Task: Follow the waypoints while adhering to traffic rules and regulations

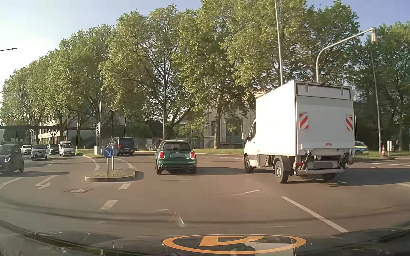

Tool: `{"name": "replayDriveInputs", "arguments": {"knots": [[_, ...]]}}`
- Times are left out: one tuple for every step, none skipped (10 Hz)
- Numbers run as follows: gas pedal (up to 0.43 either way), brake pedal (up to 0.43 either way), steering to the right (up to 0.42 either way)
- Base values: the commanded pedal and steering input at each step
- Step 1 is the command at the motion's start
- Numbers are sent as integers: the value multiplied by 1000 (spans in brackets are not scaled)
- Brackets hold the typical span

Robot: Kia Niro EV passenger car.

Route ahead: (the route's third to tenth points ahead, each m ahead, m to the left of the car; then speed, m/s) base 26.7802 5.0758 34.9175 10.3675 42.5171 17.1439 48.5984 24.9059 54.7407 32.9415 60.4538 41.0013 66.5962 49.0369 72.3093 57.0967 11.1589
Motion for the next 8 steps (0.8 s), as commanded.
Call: {"name": "replayDriveInputs", "arguments": {"knots": [[138,0,-95],[118,0,-97],[118,0,-96],[118,0,-96],[118,0,-95],[130,0,-95],[130,0,-95],[189,0,-95]]}}
